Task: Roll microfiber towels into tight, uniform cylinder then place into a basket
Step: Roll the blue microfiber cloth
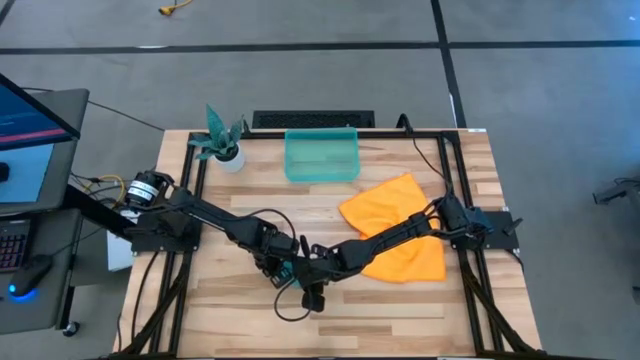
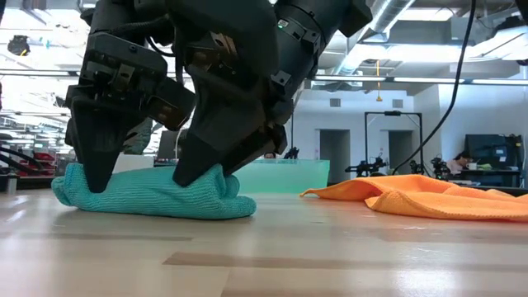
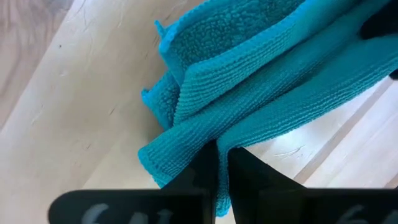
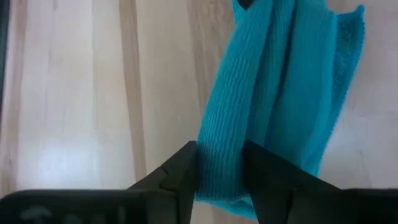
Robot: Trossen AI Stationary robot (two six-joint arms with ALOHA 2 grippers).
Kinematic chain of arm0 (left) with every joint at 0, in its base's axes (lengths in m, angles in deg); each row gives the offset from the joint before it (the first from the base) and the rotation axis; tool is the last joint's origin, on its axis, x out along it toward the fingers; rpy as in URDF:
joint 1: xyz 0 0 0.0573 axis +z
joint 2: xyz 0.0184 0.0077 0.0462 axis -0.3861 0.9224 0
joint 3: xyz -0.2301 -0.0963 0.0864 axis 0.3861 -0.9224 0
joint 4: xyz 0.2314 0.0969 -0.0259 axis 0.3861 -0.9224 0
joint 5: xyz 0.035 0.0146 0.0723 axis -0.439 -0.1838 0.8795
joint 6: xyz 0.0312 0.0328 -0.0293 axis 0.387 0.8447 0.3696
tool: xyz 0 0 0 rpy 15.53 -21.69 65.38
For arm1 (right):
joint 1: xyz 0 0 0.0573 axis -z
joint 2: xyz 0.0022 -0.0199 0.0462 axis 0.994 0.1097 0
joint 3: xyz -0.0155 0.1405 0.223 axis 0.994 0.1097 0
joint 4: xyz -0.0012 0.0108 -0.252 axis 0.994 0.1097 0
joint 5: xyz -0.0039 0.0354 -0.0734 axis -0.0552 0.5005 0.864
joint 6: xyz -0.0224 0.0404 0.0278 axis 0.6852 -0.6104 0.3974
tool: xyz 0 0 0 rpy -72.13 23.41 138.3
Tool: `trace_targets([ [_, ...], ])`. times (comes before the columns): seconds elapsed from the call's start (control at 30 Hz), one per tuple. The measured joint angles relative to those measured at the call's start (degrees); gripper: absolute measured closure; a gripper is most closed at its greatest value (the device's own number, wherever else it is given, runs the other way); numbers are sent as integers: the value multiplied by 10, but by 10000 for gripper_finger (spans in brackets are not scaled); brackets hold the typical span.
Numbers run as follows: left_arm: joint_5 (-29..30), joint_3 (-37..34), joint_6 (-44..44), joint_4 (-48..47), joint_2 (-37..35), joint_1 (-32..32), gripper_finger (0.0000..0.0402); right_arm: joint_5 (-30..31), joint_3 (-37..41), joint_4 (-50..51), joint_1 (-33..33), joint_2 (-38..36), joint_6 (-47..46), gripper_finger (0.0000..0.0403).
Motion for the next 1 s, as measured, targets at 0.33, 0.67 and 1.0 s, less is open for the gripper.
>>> trace_targets([
  [0.33, -3, 0, 2, -5, 0, 1, 390, 34, 0, 1, -17, -5, 44, 265],
  [0.67, -3, 0, 2, -6, 0, 0, 390, 98, -1, -15, -37, -18, 80, 283],
  [1.0, -3, 0, 2, -7, 0, 0, 390, 118, -1, -65, -56, -26, 133, 283],
])
